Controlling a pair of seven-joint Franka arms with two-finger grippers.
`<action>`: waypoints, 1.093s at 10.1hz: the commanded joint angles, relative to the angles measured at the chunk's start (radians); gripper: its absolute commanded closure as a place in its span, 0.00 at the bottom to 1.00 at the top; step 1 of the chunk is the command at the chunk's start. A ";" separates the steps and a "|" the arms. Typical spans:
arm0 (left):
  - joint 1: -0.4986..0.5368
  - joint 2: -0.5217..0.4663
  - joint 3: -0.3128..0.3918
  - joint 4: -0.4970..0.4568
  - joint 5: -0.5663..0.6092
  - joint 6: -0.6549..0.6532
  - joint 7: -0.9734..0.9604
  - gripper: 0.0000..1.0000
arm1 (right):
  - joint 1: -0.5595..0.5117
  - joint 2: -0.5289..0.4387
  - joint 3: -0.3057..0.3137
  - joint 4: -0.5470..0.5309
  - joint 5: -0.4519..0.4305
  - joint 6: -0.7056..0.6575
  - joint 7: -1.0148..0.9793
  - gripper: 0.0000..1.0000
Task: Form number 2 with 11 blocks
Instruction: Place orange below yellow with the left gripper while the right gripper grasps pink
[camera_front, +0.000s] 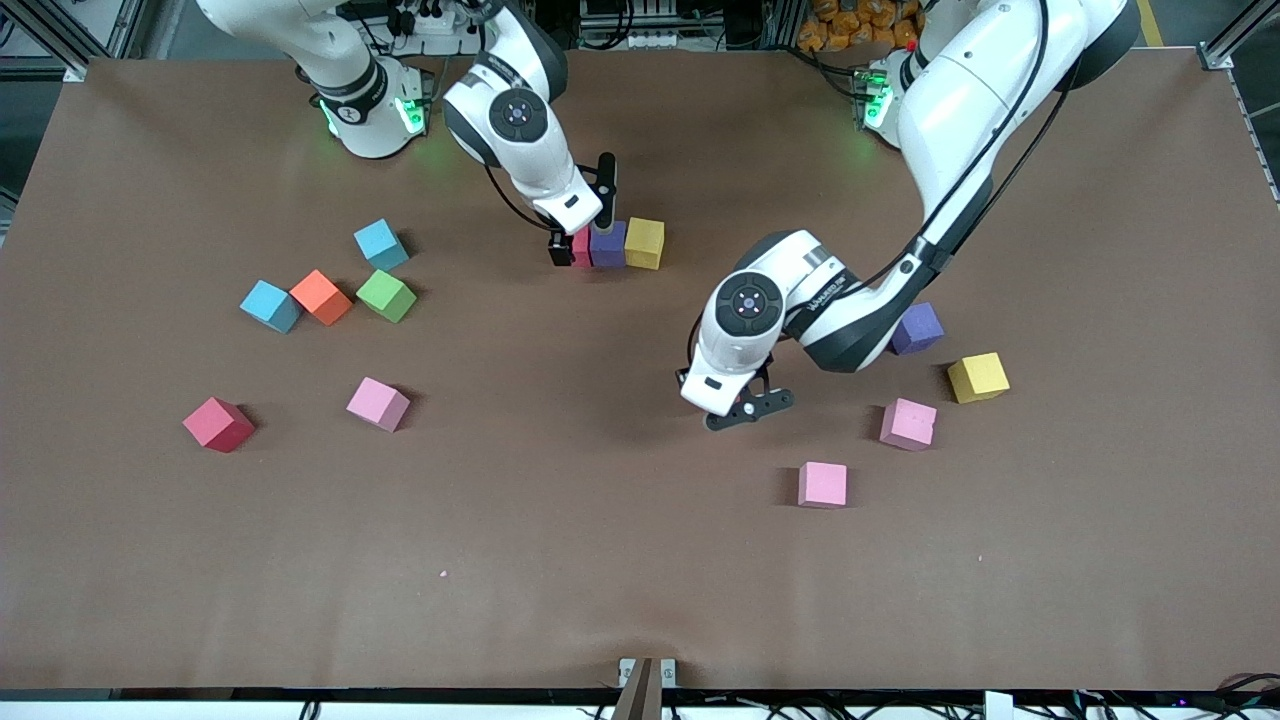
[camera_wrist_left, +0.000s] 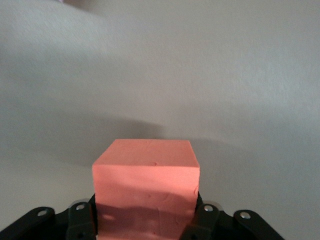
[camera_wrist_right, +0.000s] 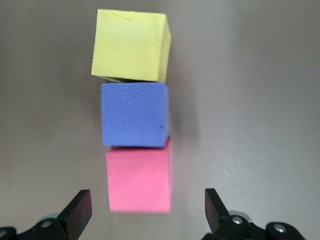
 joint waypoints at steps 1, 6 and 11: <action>-0.004 -0.026 -0.014 -0.029 -0.010 -0.010 0.020 0.88 | -0.134 -0.185 0.006 -0.023 0.008 -0.186 -0.019 0.00; -0.141 -0.014 -0.037 -0.064 0.037 0.027 0.001 0.83 | -0.579 -0.192 0.000 0.098 -0.006 -0.263 -0.022 0.00; -0.170 -0.018 -0.066 -0.180 0.103 0.126 0.000 0.83 | -0.741 0.050 -0.008 0.213 -0.030 -0.149 -0.141 0.00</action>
